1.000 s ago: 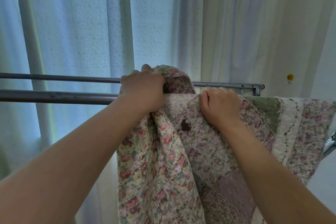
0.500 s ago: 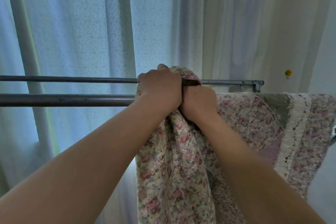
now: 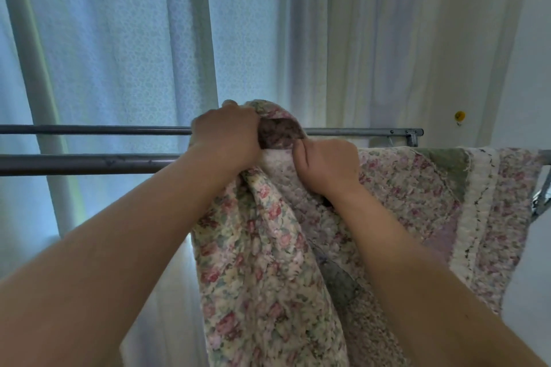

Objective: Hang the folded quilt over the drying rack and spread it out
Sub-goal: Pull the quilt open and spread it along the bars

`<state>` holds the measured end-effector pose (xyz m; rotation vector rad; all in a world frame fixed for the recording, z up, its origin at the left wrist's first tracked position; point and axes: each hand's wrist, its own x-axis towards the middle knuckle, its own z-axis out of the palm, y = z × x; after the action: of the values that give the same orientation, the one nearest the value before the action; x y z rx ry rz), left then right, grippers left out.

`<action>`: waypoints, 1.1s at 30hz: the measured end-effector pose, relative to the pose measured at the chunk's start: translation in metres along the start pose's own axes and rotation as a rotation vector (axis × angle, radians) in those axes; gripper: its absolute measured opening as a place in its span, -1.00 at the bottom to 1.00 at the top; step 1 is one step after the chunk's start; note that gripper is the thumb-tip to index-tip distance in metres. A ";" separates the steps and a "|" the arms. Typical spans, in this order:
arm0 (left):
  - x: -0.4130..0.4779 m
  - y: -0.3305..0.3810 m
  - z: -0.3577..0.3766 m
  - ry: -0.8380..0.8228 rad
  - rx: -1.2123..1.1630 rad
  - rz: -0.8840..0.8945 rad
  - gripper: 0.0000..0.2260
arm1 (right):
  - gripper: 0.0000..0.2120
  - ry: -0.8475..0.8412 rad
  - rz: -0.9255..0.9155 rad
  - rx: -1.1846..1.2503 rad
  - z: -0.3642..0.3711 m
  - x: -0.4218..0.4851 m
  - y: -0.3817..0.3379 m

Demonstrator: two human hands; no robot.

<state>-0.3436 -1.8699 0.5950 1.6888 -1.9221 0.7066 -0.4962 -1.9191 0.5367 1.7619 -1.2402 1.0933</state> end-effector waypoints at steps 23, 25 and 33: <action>-0.019 -0.008 -0.018 -0.148 0.169 0.026 -0.83 | -0.83 0.160 -0.079 0.179 -0.007 -0.007 -0.028; -0.016 -0.005 -0.021 -0.137 0.153 0.019 -0.95 | -0.85 0.127 -0.124 0.203 -0.006 0.001 -0.050; -0.008 -0.027 -0.012 0.000 0.102 0.102 -0.86 | -0.61 0.133 -0.007 0.149 0.009 0.011 -0.077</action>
<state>-0.3156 -1.8593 0.6005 1.6591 -2.0150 0.8562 -0.4181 -1.9086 0.5377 1.7689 -1.0958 1.3065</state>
